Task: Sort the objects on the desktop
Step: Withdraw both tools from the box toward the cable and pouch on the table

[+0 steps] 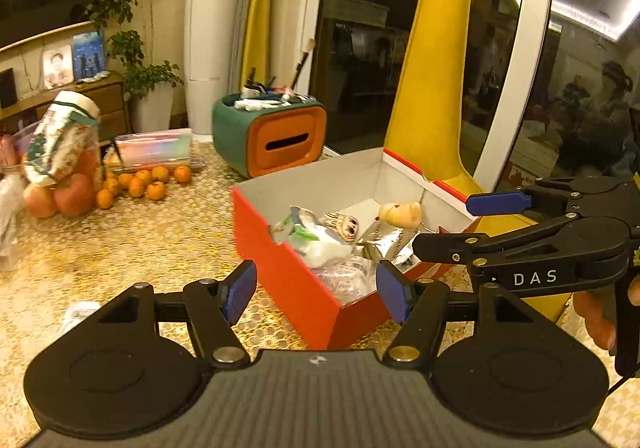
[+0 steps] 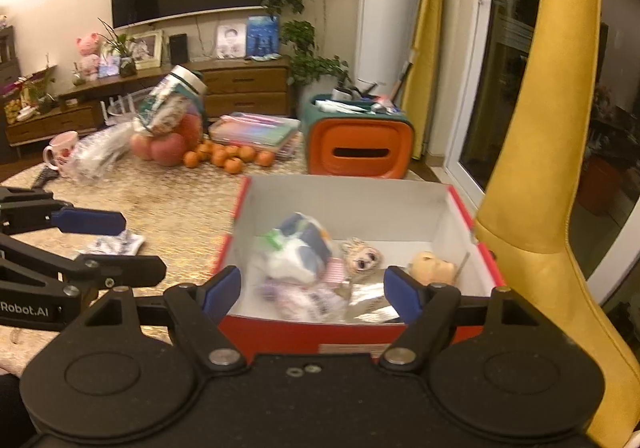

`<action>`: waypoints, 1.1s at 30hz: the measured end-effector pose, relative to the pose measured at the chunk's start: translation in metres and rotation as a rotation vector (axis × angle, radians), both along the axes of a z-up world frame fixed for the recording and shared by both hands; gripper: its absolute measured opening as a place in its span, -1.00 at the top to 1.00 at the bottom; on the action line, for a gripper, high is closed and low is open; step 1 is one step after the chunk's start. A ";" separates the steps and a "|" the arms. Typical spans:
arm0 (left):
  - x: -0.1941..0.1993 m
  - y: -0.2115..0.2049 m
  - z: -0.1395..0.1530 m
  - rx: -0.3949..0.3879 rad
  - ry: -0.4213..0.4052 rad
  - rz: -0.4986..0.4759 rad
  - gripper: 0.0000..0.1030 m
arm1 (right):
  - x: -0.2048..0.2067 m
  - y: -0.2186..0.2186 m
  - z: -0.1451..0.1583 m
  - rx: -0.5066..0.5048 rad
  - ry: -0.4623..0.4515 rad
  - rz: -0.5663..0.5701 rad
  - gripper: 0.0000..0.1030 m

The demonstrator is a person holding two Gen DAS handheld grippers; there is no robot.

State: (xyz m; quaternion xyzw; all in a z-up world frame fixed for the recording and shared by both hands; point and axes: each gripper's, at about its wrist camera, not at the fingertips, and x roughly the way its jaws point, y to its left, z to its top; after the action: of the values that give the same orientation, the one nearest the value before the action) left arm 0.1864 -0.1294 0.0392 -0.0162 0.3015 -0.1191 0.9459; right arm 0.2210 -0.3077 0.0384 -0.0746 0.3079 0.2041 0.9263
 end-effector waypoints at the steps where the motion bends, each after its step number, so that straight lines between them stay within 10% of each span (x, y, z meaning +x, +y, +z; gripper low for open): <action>1: -0.005 0.003 0.001 0.006 -0.009 0.005 -0.26 | -0.004 0.004 0.001 0.010 -0.002 0.004 -0.52; 28: -0.084 0.139 -0.030 0.042 -0.057 0.156 -0.26 | -0.047 0.146 -0.028 0.067 0.042 0.136 -0.58; 33: -0.082 0.156 -0.045 0.040 -0.045 0.153 -0.57 | -0.039 0.168 -0.040 0.046 0.060 0.151 -0.60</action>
State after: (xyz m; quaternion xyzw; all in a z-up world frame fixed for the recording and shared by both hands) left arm 0.1046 0.0266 -0.0056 -0.0174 0.2805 -0.0407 0.9588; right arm 0.1820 -0.1399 -0.0018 -0.0702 0.3241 0.2825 0.9001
